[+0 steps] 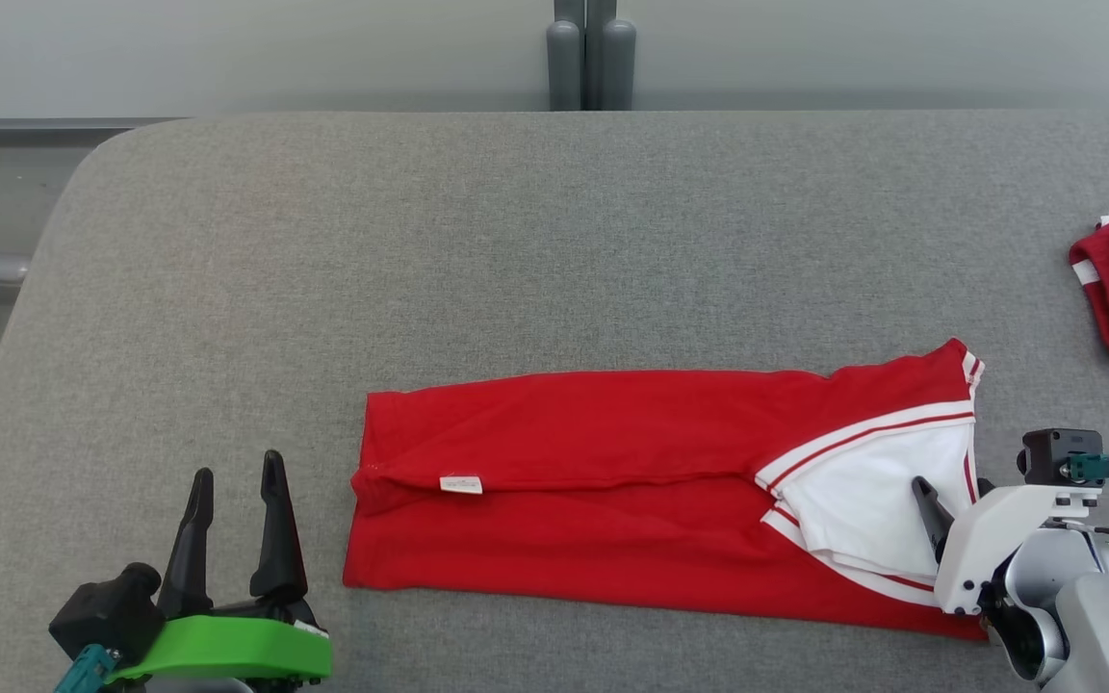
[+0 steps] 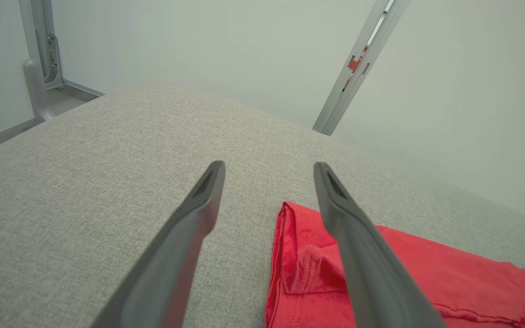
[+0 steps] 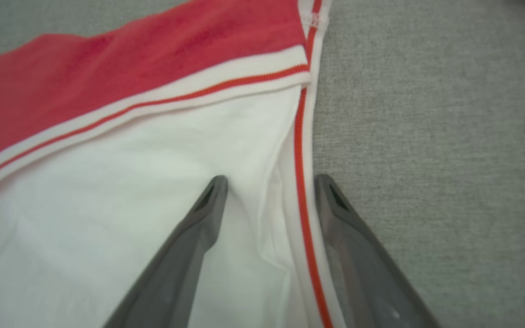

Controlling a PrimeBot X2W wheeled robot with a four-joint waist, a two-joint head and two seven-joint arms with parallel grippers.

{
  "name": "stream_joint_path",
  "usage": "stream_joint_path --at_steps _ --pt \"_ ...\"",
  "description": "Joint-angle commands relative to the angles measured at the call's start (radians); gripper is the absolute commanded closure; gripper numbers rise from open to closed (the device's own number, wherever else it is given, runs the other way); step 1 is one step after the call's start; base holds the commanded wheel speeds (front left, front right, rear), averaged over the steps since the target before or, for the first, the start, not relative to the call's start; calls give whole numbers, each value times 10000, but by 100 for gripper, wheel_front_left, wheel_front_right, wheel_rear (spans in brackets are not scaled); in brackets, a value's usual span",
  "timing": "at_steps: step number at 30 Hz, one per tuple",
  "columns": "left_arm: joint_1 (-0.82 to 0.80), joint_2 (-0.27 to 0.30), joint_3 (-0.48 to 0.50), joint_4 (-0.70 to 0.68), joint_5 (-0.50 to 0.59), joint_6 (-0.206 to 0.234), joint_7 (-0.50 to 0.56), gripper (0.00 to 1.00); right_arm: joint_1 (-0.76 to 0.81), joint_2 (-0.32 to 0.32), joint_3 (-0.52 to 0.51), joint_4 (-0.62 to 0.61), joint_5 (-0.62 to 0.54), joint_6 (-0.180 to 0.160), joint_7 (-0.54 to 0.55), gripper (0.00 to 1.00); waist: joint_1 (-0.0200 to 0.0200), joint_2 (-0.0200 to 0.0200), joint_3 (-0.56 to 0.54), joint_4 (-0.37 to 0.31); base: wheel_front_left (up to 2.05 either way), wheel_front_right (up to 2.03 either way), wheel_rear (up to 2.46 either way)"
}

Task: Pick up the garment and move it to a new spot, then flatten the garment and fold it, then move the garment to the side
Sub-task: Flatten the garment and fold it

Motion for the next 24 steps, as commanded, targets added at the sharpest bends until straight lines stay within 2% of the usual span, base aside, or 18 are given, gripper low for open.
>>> stream_joint_path --at_steps 1,2,3,4,5,7,8,17,24 --pt "-9 -3 36 -49 -90 40 -28 0 57 104 258 259 79 10 192 0 1 0 6 14 0 0 0" --pt "2 -3 39 -57 -83 61 -28 0 40 127 429 317 109 17 221 0 1 0 5 6 0 0 0" --pt "14 -2 44 -62 -74 75 -28 0 16 149 558 370 130 33 231 4 1 0 3 -4 0 0 0" --pt "32 -2 55 -69 -93 102 -28 0 -16 176 695 418 147 40 210 35 1 0 0 -20 0 0 0" --pt "41 -3 65 -81 -103 115 -28 0 -53 197 776 455 157 41 181 56 1 0 1 -39 0 0 0" --pt "57 -2 65 -101 -92 132 -28 0 -161 221 918 544 118 43 73 80 1 0 -14 -91 0 0 0" --pt "66 -2 65 -111 -84 142 -28 0 -250 223 955 587 88 43 22 100 1 0 -26 -133 0 0 0" --pt "177 2 152 -140 11 194 -29 0 -858 -425 639 404 117 -3 -636 100 1 0 -155 -713 0 0 0" --pt "191 3 106 -181 58 178 -28 0 -598 -1251 -52 -351 202 -3 -553 100 1 0 -153 -1292 0 0 0"
